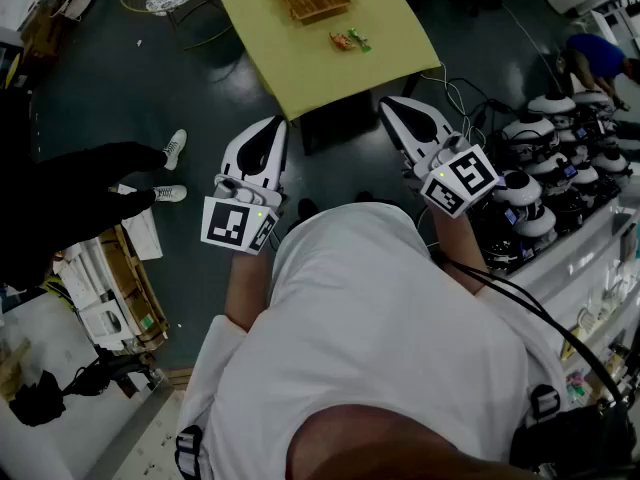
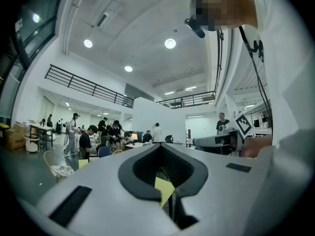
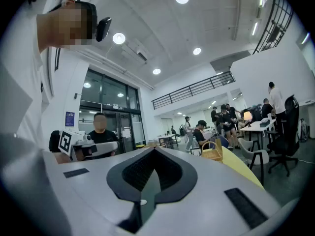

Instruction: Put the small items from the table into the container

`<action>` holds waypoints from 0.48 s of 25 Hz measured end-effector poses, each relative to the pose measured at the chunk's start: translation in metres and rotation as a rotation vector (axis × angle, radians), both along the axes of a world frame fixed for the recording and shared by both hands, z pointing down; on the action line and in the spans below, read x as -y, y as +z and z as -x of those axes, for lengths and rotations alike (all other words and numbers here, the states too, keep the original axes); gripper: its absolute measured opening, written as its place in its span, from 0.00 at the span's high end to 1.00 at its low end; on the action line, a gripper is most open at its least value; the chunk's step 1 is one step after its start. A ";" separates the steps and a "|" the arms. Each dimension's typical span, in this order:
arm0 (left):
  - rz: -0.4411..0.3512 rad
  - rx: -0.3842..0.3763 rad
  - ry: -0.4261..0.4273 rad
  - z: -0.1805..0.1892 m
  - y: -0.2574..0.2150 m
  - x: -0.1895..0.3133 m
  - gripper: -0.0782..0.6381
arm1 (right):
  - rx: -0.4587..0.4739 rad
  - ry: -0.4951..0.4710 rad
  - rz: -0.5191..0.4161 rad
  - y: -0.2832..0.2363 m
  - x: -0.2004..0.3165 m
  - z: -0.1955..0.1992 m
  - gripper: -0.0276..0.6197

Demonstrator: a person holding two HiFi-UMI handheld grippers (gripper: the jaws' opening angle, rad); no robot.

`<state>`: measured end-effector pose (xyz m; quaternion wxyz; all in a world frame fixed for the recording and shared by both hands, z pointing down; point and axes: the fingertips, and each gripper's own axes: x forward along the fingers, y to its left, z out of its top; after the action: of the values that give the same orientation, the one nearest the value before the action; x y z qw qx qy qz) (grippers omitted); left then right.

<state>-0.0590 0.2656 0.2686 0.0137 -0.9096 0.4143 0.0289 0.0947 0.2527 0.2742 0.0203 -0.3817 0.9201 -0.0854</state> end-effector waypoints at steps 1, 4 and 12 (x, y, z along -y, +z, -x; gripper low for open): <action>0.001 0.002 0.000 0.000 0.000 0.000 0.88 | 0.002 0.000 0.000 0.000 0.000 0.000 0.93; 0.003 0.005 -0.002 0.001 0.002 -0.001 0.88 | 0.008 -0.002 0.003 0.000 0.000 0.001 0.93; 0.008 0.010 -0.020 0.003 0.003 -0.007 0.88 | 0.020 -0.022 0.007 -0.001 -0.005 0.001 0.93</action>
<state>-0.0622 0.2722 0.2712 0.0124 -0.9055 0.4237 0.0227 0.0934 0.2573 0.2728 0.0271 -0.3710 0.9236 -0.0926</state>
